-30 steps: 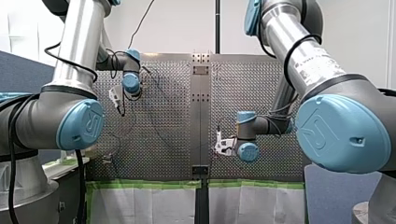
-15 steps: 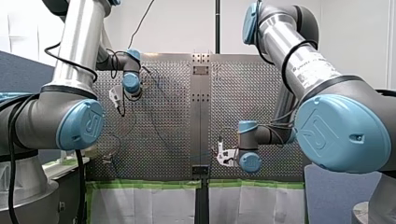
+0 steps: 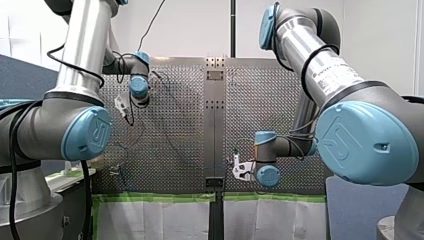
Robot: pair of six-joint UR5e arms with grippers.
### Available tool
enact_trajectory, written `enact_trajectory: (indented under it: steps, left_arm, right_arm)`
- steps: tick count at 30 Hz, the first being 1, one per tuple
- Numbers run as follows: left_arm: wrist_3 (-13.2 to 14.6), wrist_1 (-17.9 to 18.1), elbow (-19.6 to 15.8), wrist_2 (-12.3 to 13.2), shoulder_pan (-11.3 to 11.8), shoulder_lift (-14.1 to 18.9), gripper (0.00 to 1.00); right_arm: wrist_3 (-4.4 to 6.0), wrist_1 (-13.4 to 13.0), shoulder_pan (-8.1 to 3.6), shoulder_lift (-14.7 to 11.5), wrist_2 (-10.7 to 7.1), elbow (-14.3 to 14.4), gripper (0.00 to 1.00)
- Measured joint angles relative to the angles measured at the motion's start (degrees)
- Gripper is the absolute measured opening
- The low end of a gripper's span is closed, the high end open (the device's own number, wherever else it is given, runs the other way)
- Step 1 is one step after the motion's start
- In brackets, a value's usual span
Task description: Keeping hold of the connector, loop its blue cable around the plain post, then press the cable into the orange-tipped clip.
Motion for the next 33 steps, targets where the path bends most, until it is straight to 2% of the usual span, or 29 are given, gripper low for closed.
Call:
enact_trajectory:
  steps: [7, 15, 26, 33]
  left_arm:
    - [-3.2, -0.9, -0.6, -0.4, 1.2, 0.5, 1.00]
    - [-5.1, 1.2, -1.7, -1.6, 2.1, 1.2, 1.00]
    - [-10.0, 6.1, -1.8, 2.1, 3.5, 1.3, 1.00]
    - [-9.9, 4.3, -1.8, 5.5, 2.5, 1.6, 1.00]
  right_arm:
    - [0.13, -0.3, 0.01, 0.0, -0.21, 0.0, 0.00]
    - [0.33, -0.6, 0.06, 0.0, -0.72, 0.0, 0.00]
    - [0.38, -0.6, 0.35, 0.0, -0.88, 0.0, 0.00]
    - [0.38, -0.7, 0.39, 0.0, -0.88, 0.0, 0.00]
